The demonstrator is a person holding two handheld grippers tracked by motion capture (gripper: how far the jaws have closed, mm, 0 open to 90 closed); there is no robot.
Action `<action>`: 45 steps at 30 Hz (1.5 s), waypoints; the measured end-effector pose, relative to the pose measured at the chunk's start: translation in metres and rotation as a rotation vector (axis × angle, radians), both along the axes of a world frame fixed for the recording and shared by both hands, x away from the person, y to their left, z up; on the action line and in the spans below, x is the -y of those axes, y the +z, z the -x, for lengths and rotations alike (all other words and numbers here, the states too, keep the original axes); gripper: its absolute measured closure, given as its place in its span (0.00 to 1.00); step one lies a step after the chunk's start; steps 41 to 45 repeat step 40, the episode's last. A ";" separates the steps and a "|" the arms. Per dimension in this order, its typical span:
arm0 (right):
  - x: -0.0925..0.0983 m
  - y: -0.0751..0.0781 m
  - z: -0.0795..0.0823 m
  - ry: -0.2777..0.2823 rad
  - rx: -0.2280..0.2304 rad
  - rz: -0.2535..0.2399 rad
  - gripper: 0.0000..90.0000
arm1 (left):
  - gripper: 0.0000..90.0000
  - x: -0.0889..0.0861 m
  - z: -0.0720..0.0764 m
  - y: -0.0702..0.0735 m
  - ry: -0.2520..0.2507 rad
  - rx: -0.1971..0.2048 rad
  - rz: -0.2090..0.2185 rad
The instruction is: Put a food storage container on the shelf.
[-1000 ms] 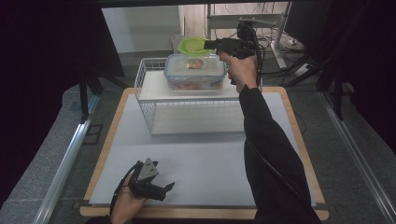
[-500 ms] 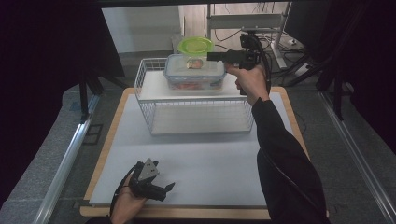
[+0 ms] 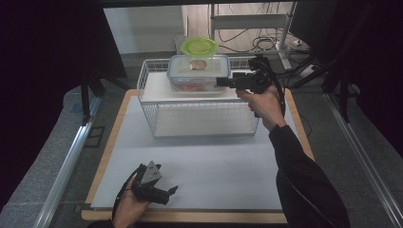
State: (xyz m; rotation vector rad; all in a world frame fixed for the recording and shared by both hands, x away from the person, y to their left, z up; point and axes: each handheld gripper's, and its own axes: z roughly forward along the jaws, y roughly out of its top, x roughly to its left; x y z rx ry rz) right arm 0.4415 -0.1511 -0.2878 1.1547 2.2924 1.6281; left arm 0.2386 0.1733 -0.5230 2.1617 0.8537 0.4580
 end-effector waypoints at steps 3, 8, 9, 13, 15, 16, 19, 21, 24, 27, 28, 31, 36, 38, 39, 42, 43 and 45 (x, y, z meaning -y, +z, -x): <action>0.003 -0.007 0.010 0.008 0.009 0.011 0.15 | 0.04 0.000 0.000 0.000 0.000 0.000 0.000; 0.007 -0.018 0.024 0.011 0.035 0.045 0.13 | 0.04 0.000 0.000 0.000 -0.001 0.000 -0.001; 0.008 -0.021 0.028 0.011 0.038 0.049 0.13 | 0.04 0.000 0.000 0.000 0.000 -0.001 0.000; 0.011 -0.030 0.040 0.024 0.058 0.074 0.12 | 0.04 0.000 0.000 0.000 -0.001 -0.003 -0.001; 0.013 -0.034 0.045 0.030 0.065 0.085 0.11 | 0.04 0.001 0.000 0.000 0.001 0.000 -0.001; 0.014 -0.037 0.048 0.031 0.069 0.091 0.11 | 0.04 0.001 0.000 0.000 0.000 -0.001 -0.003; 0.018 -0.045 0.058 0.040 0.074 0.095 0.10 | 0.04 0.001 0.000 0.000 0.001 0.000 -0.001; 0.021 -0.052 0.064 0.044 0.079 0.104 0.10 | 0.04 0.001 0.000 0.000 0.001 -0.001 -0.002; 0.025 -0.064 0.076 0.045 0.095 0.127 0.09 | 0.04 0.001 0.000 -0.001 -0.001 -0.002 -0.006; 0.030 -0.082 0.087 0.047 0.111 0.149 0.08 | 0.04 0.002 0.001 -0.001 -0.002 -0.002 -0.007; 0.031 -0.087 0.090 0.049 0.115 0.156 0.08 | 0.04 0.002 0.001 -0.001 -0.003 -0.002 -0.007; 0.037 -0.106 0.100 0.048 0.116 0.171 0.08 | 0.04 0.002 0.000 -0.001 -0.005 -0.003 -0.010; 0.046 -0.144 0.115 0.035 0.119 0.206 0.08 | 0.04 0.002 0.000 -0.002 -0.008 -0.006 -0.011; 0.046 -0.159 0.118 0.042 0.105 0.251 0.07 | 0.04 0.002 0.000 -0.002 -0.007 -0.006 -0.010; 0.046 -0.165 0.120 0.045 0.101 0.271 0.07 | 0.04 0.002 0.000 -0.002 -0.007 -0.006 -0.010; 0.047 -0.171 0.122 0.040 0.105 0.285 0.07 | 0.04 0.003 0.000 -0.001 -0.005 -0.005 -0.005; 0.047 -0.171 0.122 0.040 0.105 0.285 0.07 | 0.04 0.003 0.000 -0.001 -0.005 -0.005 -0.005; 0.047 -0.171 0.122 0.040 0.105 0.285 0.07 | 0.04 0.003 0.000 -0.001 -0.005 -0.005 -0.005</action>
